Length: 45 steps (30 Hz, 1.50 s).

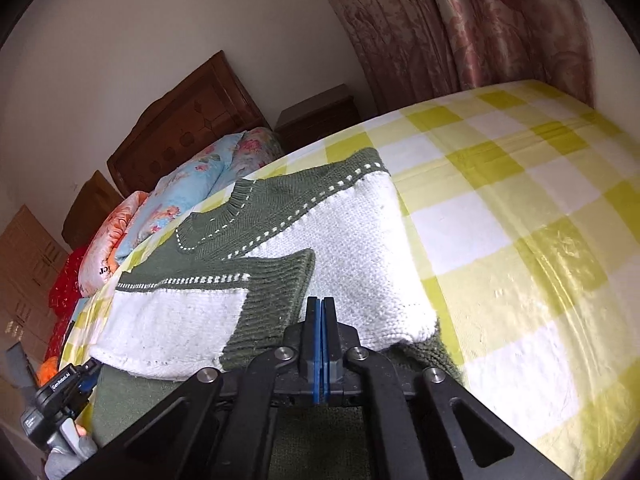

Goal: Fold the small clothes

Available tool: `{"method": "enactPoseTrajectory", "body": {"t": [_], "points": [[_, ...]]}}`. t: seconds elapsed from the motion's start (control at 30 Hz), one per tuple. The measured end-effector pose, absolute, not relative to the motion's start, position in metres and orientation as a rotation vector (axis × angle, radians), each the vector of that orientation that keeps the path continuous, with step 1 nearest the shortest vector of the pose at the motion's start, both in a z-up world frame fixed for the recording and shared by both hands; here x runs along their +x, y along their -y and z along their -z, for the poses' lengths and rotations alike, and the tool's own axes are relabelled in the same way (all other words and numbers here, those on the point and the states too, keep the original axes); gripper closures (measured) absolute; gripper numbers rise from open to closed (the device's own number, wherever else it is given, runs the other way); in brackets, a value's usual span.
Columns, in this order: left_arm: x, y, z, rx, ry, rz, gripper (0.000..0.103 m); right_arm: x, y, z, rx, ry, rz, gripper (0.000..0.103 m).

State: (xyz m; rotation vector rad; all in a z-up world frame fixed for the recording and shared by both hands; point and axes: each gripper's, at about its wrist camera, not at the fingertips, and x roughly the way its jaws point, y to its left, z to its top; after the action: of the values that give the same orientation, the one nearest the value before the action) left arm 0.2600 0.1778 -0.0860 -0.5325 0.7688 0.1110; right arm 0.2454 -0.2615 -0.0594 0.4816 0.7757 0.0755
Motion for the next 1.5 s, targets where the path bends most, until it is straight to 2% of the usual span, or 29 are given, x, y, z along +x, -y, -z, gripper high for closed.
{"method": "enactPoseTrajectory", "body": {"t": [0.1, 0.33, 0.43, 0.53, 0.6, 0.67, 0.8, 0.87, 0.93, 1.03, 1.17, 1.3, 1.33, 1.4, 1.5], "points": [[0.260, -0.176, 0.086, -0.522, -0.769, -0.112, 0.069, 0.236, 0.262, 0.049, 0.463, -0.694, -0.077, 0.000], [0.260, -0.170, 0.083, -0.482, -0.769, -0.104, 0.069, 0.240, 0.197, 0.016, 0.189, -0.646, -0.163, 0.000], [0.259, -0.171, 0.083, -0.483, -0.768, -0.103, 0.069, 0.251, 0.161, 0.023, 0.038, -0.706, -0.192, 0.000], [0.258, -0.172, 0.082, -0.491, -0.765, -0.101, 0.069, 0.261, 0.141, 0.054, -0.148, -0.816, -0.143, 0.000], [0.254, -0.175, 0.079, -0.503, -0.746, -0.109, 0.069, 0.261, 0.153, 0.054, -0.099, -0.817, -0.138, 0.000], [0.243, -0.183, 0.071, -0.533, -0.684, -0.125, 0.069, 0.261, 0.162, 0.055, -0.063, -0.821, -0.151, 0.000], [0.203, -0.203, 0.029, -0.598, -0.381, -0.193, 0.070, 0.259, 0.163, 0.056, -0.074, -0.820, -0.147, 0.000], [0.207, -0.202, 0.010, -0.593, -0.318, -0.171, 0.068, 0.260, 0.161, 0.056, -0.074, -0.822, -0.146, 0.000], [0.243, -0.195, -0.005, -0.568, -0.389, -0.069, 0.065, 0.260, 0.162, 0.056, -0.064, -0.822, -0.152, 0.000], [0.323, -0.179, -0.006, -0.609, -0.596, 0.147, 0.065, 0.261, 0.161, 0.056, -0.065, -0.821, -0.151, 0.000], [0.416, -0.148, 0.027, -0.711, -0.893, 0.369, 0.066, 0.261, 0.161, 0.055, -0.054, -0.821, -0.156, 0.000], [0.457, -0.130, 0.066, -0.594, -1.074, 0.188, 0.066, 0.261, 0.162, 0.055, -0.044, -0.821, -0.162, 0.000], [0.461, -0.133, 0.074, -0.548, -1.087, 0.109, 0.085, 0.261, 0.163, 0.055, -0.041, -0.820, -0.165, 0.000], [0.463, -0.144, 0.077, -0.505, -1.046, 0.022, 0.101, 0.261, 0.164, 0.055, -0.031, -0.820, -0.172, 0.000], [0.464, -0.152, 0.078, -0.515, -1.036, 0.023, 0.101, 0.261, 0.165, 0.055, -0.020, -0.819, -0.183, 0.000]]}}
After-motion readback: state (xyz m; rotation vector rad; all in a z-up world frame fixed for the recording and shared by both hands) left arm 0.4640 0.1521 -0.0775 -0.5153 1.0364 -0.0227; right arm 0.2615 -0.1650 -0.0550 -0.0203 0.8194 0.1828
